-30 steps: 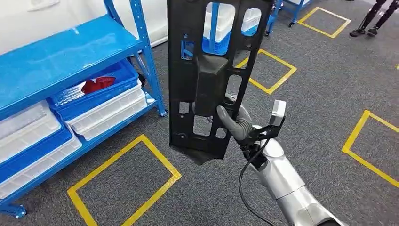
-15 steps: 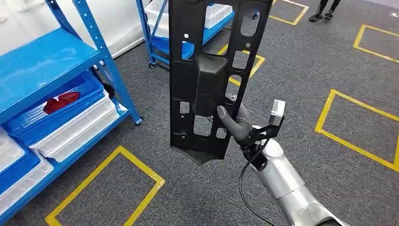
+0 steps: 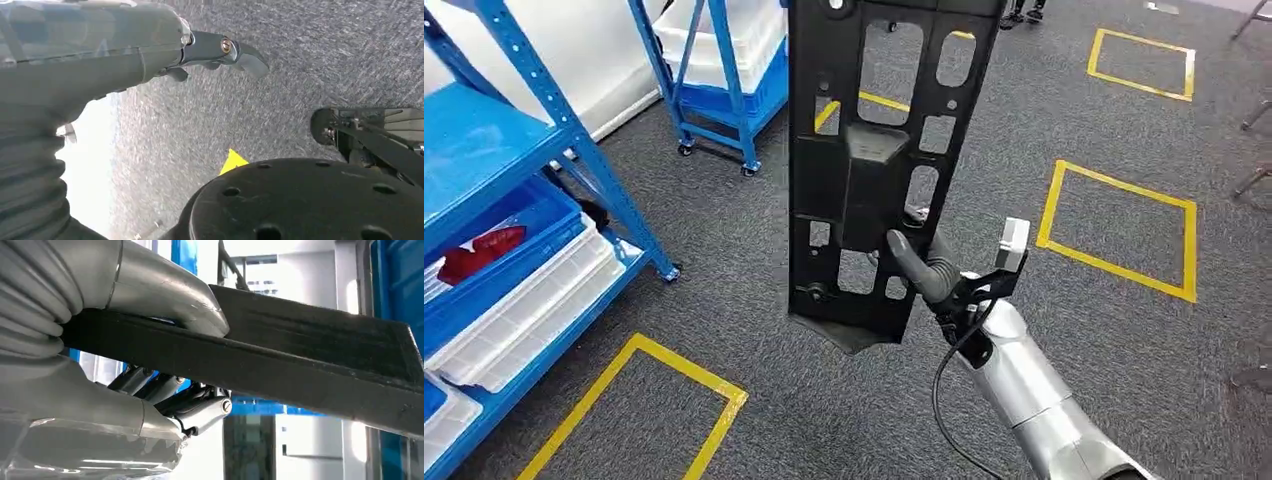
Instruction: Take the parts from the cabinet and place them on the table.
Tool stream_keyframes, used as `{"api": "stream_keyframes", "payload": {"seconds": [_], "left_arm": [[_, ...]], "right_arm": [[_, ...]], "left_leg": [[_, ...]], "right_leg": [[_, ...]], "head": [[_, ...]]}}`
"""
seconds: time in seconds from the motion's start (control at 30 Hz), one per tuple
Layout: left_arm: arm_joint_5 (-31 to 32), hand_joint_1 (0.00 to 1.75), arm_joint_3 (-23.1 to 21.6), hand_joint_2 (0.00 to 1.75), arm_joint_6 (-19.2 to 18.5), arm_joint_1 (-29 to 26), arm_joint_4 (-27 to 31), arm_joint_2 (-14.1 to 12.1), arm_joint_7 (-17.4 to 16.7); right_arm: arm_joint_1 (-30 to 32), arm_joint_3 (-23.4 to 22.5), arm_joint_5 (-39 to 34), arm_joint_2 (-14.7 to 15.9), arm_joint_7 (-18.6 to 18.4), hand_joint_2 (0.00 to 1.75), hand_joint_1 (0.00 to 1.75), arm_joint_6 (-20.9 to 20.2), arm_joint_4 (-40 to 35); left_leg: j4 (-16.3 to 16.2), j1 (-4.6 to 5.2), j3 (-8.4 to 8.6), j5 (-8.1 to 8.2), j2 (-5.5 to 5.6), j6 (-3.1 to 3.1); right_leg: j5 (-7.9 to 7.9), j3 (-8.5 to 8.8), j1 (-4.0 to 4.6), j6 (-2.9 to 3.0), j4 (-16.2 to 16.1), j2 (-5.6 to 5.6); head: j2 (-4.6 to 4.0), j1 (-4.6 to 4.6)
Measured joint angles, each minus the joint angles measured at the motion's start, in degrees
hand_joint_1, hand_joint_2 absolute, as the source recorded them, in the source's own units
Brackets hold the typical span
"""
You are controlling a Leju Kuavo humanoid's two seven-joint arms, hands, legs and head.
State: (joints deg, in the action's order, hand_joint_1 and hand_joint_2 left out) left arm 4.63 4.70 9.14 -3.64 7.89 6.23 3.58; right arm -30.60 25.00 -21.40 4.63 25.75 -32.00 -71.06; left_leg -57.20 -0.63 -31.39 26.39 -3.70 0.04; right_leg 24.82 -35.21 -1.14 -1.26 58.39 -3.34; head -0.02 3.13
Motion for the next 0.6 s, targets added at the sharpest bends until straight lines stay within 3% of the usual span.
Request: {"api": "stream_keyframes", "payload": {"seconds": [0.03, 0.07, 0.13, 0.17, 0.2, 0.23, 0.27, 0.3, 0.33, 0.37, 0.4, 0.43, 0.47, 0.5, 0.53, 0.6], "left_arm": [[0.0, 0.0, 0.0, 1.75, 0.0, 0.0, 0.0, 0.0, 0.0], [0.0, 0.0, 0.0, 1.75, 0.0, 0.0, 0.0, 0.0, 0.0], [0.0, 0.0, 0.0, 1.75, 0.0, -0.1, 0.0, 0.0, 0.0], [0.0, 0.0, 0.0, 1.75, 0.0, -0.2, 0.0, 0.0, 0.0], [0.0, 0.0, 0.0, 1.75, -0.1, -0.2, 0.0, -0.1, 0.1], [-0.2, 0.0, 0.0, 1.75, -0.1, 0.0, 0.0, -0.1, 0.3], [-0.2, 0.0, 0.0, 1.75, -0.1, 0.3, 0.0, -0.1, 0.3], [-0.3, 0.0, 0.0, 1.75, -0.1, 0.4, 0.0, -0.1, 0.4], [-0.3, 0.0, 0.0, 1.75, -0.1, 0.6, 0.0, -0.1, 0.4], [-0.3, 0.0, 0.0, 1.75, -0.2, 0.7, 0.0, -0.1, 0.4], [-0.3, 0.0, 0.0, 1.75, -0.2, 0.7, 0.0, -0.1, 0.4], [-0.4, 0.0, 0.0, 1.75, -0.2, 0.7, 0.0, -0.1, 0.4], [-0.4, 0.0, 0.0, 1.75, -0.2, 0.7, 0.0, -0.1, 0.4], [-0.5, 0.0, 0.0, 1.75, -0.2, 0.5, 0.0, -0.1, 0.4], [-0.5, 0.0, 0.0, 1.75, -0.1, 0.7, 0.0, -0.1, 0.5], [-0.5, 0.0, 0.0, 1.75, -0.1, 0.7, 0.0, 0.0, 0.6]], "right_arm": [[-0.1, 0.0, 0.0, 0.0, 0.0, 1.75, 1.75, 0.0, 0.0], [-0.1, 0.0, 0.0, 0.0, 0.0, 1.75, 1.75, 0.0, 0.0], [-0.1, 0.0, 0.1, 0.0, 0.0, 1.75, 1.75, 0.0, 0.1], [-0.2, 0.0, 0.2, 0.0, 0.0, 1.75, 1.75, 0.0, 0.1], [-0.2, 0.0, 0.2, -0.1, 0.0, 1.75, 1.75, -0.1, 0.1], [-0.5, 0.0, 0.2, -0.1, 0.0, 1.75, 1.75, -0.1, 0.1], [-0.6, 0.0, 0.2, -0.3, 0.0, 1.75, 1.75, -0.3, 0.1], [-0.5, 0.0, 0.3, -0.4, 0.0, 1.75, 1.75, -0.4, 0.2], [-0.5, 0.0, 0.4, -0.4, 0.0, 1.75, 1.75, -0.4, 0.2], [-0.4, 0.0, 0.5, -0.4, 0.0, 1.75, 1.75, -0.4, 0.3], [-0.5, 0.0, 0.6, -0.4, 0.0, 1.75, 1.75, -0.4, 0.4], [-0.5, 0.0, 0.6, -0.4, 0.0, 1.75, 1.75, -0.5, 0.4], [-0.7, 0.0, 0.7, -0.5, 0.0, 1.75, 1.75, -0.9, 0.4], [-0.9, 0.0, 0.7, -0.6, 0.0, 1.75, 1.75, -1.1, 0.4], [-1.1, 0.0, 0.8, -0.6, 0.0, 1.75, 1.75, -1.2, 0.5], [-1.4, 0.0, 0.8, -0.7, -0.2, 1.75, 1.75, -1.3, 0.5]], "left_leg": [[-0.1, 0.44, 0.06, 0.18, -0.12, -0.35], [0.1, 0.42, 0.14, 0.17, -0.39, -0.76], [0.3, 0.41, 0.44, 0.27, -1.36, -1.42], [0.2, 0.33, 0.46, 0.52, -1.5, -1.86], [-0.8, 0.09, 0.01, 1.3, 0.7, -2.04], [-3.7, 0.1, -1.26, 3.27, 2.53, -2.03], [-8.8, 0.14, -3.61, 5.92, 3.58, -2.11], [-14.2, 0.17, -6.18, 8.16, 4.04, -2.18], [-18.2, 0.25, -8.18, 9.22, 4.19, -2.16], [-19.6, 0.33, -9.1, 8.77, 4.19, -2.09], [-17.9, 0.38, -8.59, 7.09, 4.22, -1.95], [-14.2, 0.38, -7.06, 4.53, 4.42, -1.8], [-8.4, 0.36, -4.59, 1.4, 5.0, -1.58], [-3.2, 0.2, -2.43, -0.99, 6.7, -1.38], [-1.7, 0.1, -1.83, -0.06, 8.78, -1.12], [-1.2, 0.21, -1.65, -0.24, 8.08, -0.66]], "right_leg": [[-0.16, -0.02, 0.42, 0.48, -0.1, -0.08], [-0.17, -0.26, 0.58, 0.85, 0.1, 0.92], [-0.08, -0.61, 0.79, 1.49, 0.1, 1.85], [-0.45, -0.27, 0.38, 2.08, -0.4, 2.37], [-0.61, -0.1, 0.19, 2.3, -0.6, 3.0], [-0.63, -0.1, 0.14, 2.54, -0.7, 3.34], [-0.69, -0.1, 0.26, 2.88, -0.7, 3.88], [-0.66, -0.09, 0.48, 3.06, -0.6, 4.49], [-0.62, -0.06, 0.66, 3.16, -0.6, 5.12], [-0.61, 0.02, 0.78, 3.18, -0.5, 5.97], [-0.59, 0.12, 0.81, 3.17, -0.4, 6.82], [-0.53, 0.19, 0.81, 3.12, -0.3, 7.7], [-0.45, 0.28, 0.79, 3.01, -0.1, 8.68], [-0.29, 0.23, 0.76, 2.81, 0.2, 9.45], [-0.19, -0.04, 1.04, 2.56, 0.5, 10.0], [-0.47, -0.65, 0.75, 1.79, 0.4, 11.3]], "head": [[0.0, 0.0], [0.0, 0.02], [0.0, 0.0], [0.0, 0.0], [0.0, 0.0], [0.0, 0.02], [0.0, 0.0], [0.0, 0.0], [0.0, 0.0], [0.0, 0.0], [0.0, 0.0], [0.0, 0.0], [0.0, 0.02], [0.0, 0.0], [0.0, 0.0], [0.0, 0.0]]}}
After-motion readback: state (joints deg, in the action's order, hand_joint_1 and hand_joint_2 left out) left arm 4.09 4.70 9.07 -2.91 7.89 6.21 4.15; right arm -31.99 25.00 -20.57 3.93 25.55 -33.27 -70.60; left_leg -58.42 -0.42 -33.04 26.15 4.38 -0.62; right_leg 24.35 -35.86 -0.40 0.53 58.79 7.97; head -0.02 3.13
